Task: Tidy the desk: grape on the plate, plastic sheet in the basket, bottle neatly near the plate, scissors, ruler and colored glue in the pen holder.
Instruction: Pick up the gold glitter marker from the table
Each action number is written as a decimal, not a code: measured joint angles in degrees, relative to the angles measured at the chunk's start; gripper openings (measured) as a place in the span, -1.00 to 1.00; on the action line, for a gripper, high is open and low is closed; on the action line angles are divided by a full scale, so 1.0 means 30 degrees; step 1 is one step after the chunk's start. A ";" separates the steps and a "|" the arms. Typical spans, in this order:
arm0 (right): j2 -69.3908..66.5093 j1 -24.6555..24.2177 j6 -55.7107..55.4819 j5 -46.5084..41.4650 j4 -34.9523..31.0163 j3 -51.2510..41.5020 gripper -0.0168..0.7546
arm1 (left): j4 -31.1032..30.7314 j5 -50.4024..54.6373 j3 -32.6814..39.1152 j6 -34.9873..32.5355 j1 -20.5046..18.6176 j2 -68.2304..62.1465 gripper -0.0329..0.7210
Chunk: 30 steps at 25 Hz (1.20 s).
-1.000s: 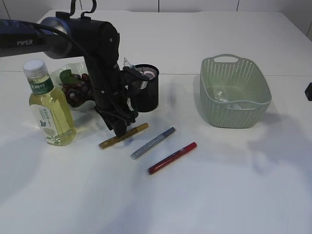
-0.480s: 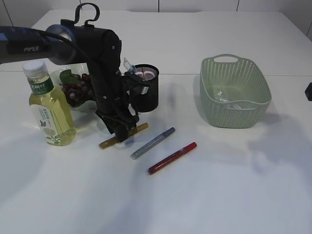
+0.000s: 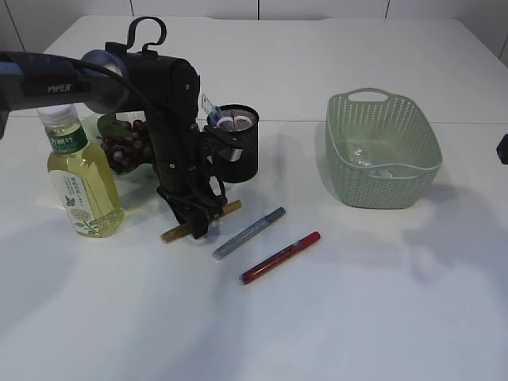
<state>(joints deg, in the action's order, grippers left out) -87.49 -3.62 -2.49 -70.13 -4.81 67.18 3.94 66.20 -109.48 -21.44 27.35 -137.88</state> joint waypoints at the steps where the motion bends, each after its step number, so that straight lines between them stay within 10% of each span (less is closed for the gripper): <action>1: 0.0000 0.0000 0.0000 0.0000 0.0000 0.0000 0.02 | 0.0000 0.0000 0.0000 0.0000 0.0000 0.0000 -0.14; 30: 0.0000 0.0000 0.0030 0.0000 0.0000 0.0000 0.02 | 0.0374 0.0862 -0.0195 0.0416 0.0000 -0.0030 -0.73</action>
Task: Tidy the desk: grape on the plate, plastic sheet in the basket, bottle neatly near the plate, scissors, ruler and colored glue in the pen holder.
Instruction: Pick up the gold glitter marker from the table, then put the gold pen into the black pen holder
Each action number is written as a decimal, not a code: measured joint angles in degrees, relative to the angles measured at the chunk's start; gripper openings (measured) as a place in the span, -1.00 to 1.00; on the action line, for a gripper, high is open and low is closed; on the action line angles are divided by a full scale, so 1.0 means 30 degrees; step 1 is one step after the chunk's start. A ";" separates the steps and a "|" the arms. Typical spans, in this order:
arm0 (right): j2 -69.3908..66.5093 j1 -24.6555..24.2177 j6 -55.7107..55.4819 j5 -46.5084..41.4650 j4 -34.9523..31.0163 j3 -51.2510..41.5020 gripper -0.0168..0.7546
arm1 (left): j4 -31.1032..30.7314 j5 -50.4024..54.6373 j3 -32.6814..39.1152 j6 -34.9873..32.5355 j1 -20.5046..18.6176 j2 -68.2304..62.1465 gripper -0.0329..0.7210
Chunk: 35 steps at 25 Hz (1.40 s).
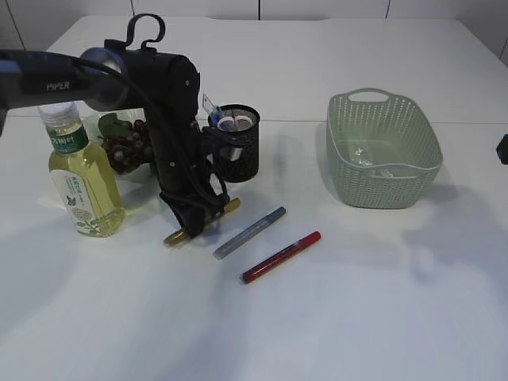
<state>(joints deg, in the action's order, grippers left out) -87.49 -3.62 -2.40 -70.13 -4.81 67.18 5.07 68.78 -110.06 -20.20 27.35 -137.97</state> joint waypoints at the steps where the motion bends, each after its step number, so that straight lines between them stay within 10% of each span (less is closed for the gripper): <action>1: 0.0000 0.0000 0.0000 0.0000 0.0000 0.0000 0.02 | 0.0126 0.0046 0.0000 0.0031 0.0000 0.0121 -0.73; 24: 0.0000 0.0000 0.0000 0.0000 0.0000 0.0000 0.02 | 0.2220 0.0146 0.1918 0.2233 0.0510 0.4600 -0.73; 35: 0.0000 0.0000 0.0000 0.0000 0.0000 0.0000 0.02 | 0.2132 -0.7852 0.1948 0.2522 0.0506 0.5948 -0.73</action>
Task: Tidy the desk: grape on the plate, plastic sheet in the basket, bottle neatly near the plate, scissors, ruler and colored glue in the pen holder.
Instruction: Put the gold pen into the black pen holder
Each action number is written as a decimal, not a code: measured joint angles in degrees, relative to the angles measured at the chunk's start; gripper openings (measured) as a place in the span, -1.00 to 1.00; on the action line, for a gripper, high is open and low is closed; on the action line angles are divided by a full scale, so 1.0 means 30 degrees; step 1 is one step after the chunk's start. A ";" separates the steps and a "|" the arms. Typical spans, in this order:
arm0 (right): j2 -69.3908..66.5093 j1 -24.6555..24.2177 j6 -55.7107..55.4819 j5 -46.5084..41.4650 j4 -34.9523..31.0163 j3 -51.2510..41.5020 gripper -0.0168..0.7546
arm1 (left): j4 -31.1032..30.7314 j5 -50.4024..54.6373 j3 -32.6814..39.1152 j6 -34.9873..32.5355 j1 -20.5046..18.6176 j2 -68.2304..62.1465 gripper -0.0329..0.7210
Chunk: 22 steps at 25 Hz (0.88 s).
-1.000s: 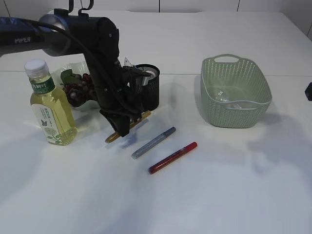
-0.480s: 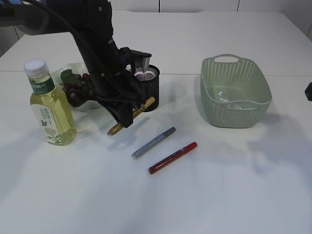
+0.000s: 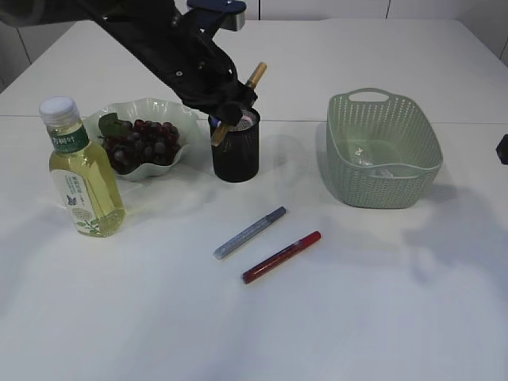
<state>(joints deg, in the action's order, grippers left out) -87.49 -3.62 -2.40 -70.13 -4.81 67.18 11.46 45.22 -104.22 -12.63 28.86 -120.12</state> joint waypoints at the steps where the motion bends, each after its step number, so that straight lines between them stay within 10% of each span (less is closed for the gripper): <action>1: 0.0000 0.0000 0.0000 0.0000 0.0000 0.0000 0.02 | 0.0000 -0.0772 0.0014 0.0138 -0.0087 0.0000 -0.73; 22: 0.0000 0.0000 0.0000 0.0000 0.0000 0.0000 0.02 | 0.0531 -1.9949 0.6286 0.1561 -0.0424 0.0000 -0.73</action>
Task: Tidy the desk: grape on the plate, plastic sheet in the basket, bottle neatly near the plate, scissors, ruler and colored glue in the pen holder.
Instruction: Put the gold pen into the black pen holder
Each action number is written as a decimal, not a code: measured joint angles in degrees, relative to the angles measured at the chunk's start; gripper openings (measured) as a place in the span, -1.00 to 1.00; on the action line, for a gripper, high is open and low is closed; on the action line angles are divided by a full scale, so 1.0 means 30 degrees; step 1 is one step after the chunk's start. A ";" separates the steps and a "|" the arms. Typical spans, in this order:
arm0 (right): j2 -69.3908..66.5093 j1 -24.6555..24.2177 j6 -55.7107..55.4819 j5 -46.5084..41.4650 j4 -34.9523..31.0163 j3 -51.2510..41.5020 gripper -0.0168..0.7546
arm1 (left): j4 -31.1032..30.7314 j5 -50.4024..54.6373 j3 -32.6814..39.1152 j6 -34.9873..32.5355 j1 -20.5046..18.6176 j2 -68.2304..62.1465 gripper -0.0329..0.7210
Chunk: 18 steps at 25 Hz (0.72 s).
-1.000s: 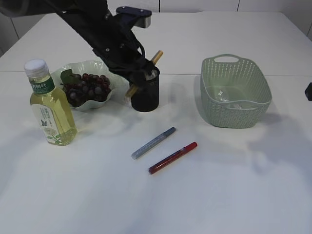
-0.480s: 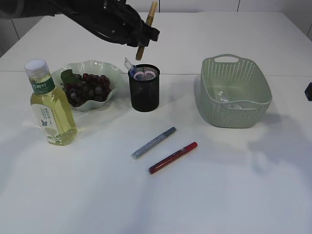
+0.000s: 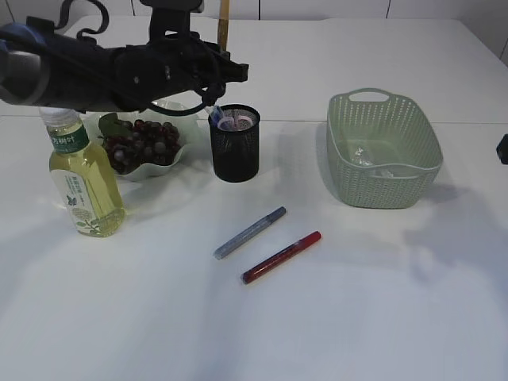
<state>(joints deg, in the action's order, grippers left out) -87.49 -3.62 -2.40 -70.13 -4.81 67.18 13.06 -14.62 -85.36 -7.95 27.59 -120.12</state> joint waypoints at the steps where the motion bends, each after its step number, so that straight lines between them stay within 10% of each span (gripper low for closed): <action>1: 0.0000 0.0000 0.0000 0.0000 0.0000 0.0000 0.02 | 0.0092 -0.0766 0.0292 0.0000 0.0000 -0.0035 -0.73; 18: 0.0000 0.0000 0.0014 0.0000 0.0000 0.0000 0.02 | 0.0291 -0.3777 0.0734 0.0495 0.0514 -0.1501 -0.73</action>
<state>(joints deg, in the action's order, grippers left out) -87.49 -3.62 -2.36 -70.13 -4.81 67.18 13.93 -25.95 -83.16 -6.46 29.13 -124.62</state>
